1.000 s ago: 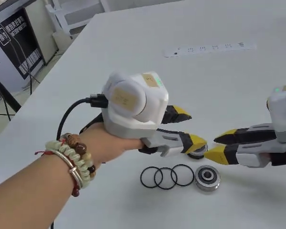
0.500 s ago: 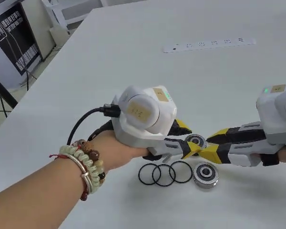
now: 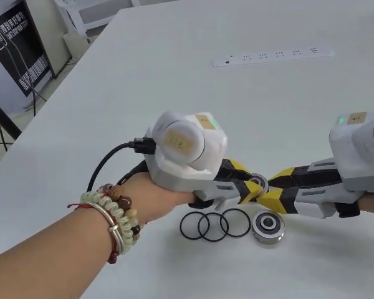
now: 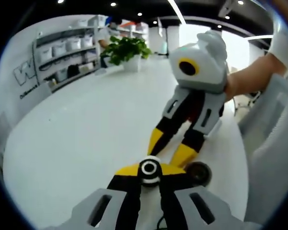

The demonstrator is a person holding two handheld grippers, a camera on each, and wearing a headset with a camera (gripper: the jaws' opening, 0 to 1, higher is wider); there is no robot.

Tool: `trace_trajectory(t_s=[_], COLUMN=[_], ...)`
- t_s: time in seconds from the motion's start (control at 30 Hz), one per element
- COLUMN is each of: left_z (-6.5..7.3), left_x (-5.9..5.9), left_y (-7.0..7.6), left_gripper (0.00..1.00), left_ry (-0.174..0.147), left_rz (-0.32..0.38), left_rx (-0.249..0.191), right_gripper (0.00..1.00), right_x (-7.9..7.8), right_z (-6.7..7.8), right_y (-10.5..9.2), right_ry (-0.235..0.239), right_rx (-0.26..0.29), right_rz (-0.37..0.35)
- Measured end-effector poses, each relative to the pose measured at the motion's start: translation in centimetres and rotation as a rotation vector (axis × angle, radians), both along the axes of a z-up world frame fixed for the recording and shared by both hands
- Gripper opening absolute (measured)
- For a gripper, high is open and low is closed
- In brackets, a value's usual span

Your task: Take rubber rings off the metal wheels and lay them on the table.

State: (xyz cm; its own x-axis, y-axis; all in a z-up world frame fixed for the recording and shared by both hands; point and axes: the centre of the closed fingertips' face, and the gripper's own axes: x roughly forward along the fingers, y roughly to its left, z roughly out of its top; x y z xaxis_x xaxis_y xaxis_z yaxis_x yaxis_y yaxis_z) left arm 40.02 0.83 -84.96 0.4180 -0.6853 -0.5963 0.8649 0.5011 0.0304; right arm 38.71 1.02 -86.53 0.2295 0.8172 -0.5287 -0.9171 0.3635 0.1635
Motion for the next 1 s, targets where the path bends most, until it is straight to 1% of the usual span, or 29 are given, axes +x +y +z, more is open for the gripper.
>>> trace_trajectory(t_s=[0.07,0.13,0.2,0.23,0.3,0.37,0.5,0.53,0.57,0.6,0.63,0.7,0.73,0.8,0.83,0.87,0.93,1.0], left_z=[0.2,0.3,0.4,0.4,0.5,0.5,0.4,0.4,0.4,0.4,0.4,0.4,0.4,0.3,0.3,0.3,0.3,0.3], left_x=[0.0,-0.1,-0.1,-0.1,-0.1,-0.1,0.0,0.0,0.0,0.0,0.0,0.0,-0.1,-0.1,-0.1,-0.1,-0.1,-0.1], left_y=[0.1,0.1,0.2,0.2,0.2,0.2,0.2,0.2,0.2,0.2,0.2,0.2,0.2,0.2,0.2,0.2,0.2,0.1], left_gripper=[0.14,0.14,0.14,0.14,0.14,0.14,0.14,0.14,0.14,0.14,0.14,0.14,0.14,0.14,0.14,0.14,0.14,0.14], left_ry=[-0.001,-0.001,0.0,-0.001,-0.001,-0.001,-0.002,-0.003,-0.003,-0.005,-0.005,-0.009,-0.011,-0.015,-0.016,-0.018,-0.02,-0.021], left_rz=[0.001,0.005,0.009,0.009,0.012,0.014,0.019,0.021,0.022,0.022,0.023,0.019,0.017,0.014,0.013,0.013,0.013,0.011], left_rx=[-0.003,-0.006,-0.011,-0.012,-0.014,-0.016,-0.016,-0.016,-0.016,-0.015,-0.016,-0.012,-0.01,-0.008,-0.008,-0.009,-0.011,-0.011], right_gripper=[0.18,0.17,0.16,0.14,0.09,0.03,0.02,0.01,0.0,0.0,0.0,0.0,0.0,0.0,0.0,0.0,0.0,0.0], right_x=[0.0,-0.1,0.0,-0.1,-0.2,0.0,0.0,0.0,0.0,0.2,0.2,0.3,0.3,0.4,0.3,0.4,0.5,0.6], right_z=[-0.1,0.0,0.0,-0.1,0.0,0.0,0.0,0.0,-0.1,-0.1,-0.1,-0.1,-0.1,-0.1,-0.1,-0.1,-0.1,-0.1], right_y=[-0.2,-0.1,-0.3,-0.4,-0.6,-0.8,-0.8,-0.8,-0.9,-0.9,-0.9,-1.0,-1.0,-1.0,-1.0,-1.0,-1.2,-1.3], right_ry=[-0.04,-0.034,-0.042,-0.059,-0.06,-0.077,-0.068,-0.055,-0.031,0.001,0.008,0.043,0.052,0.087,0.125,0.188,0.278,0.33], right_rx=[-0.025,-0.016,-0.021,-0.036,-0.035,-0.036,-0.038,-0.04,-0.04,-0.029,-0.025,-0.014,-0.009,0.011,0.034,0.069,0.128,0.171], right_rz=[0.015,0.013,0.018,0.03,0.03,0.027,0.02,0.005,-0.016,-0.042,-0.045,-0.073,-0.08,-0.102,-0.122,-0.156,-0.207,-0.239])
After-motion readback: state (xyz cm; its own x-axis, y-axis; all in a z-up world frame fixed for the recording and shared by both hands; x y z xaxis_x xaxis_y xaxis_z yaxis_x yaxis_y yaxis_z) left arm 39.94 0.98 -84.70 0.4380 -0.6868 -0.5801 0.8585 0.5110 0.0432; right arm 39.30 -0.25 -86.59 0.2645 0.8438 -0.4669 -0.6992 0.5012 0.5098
